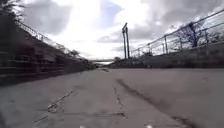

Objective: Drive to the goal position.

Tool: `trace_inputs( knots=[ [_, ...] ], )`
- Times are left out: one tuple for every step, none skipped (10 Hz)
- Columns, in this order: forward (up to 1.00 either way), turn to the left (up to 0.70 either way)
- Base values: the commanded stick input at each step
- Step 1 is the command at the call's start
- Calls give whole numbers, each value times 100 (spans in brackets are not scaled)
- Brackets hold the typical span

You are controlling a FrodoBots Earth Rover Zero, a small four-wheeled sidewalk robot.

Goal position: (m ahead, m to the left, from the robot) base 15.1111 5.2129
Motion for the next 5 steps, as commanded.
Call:
trace_inputs(
  knots=[
    [98, 0],
    [100, 0],
    [100, 0],
    [100, 0],
    [100, 0]
  ],
)
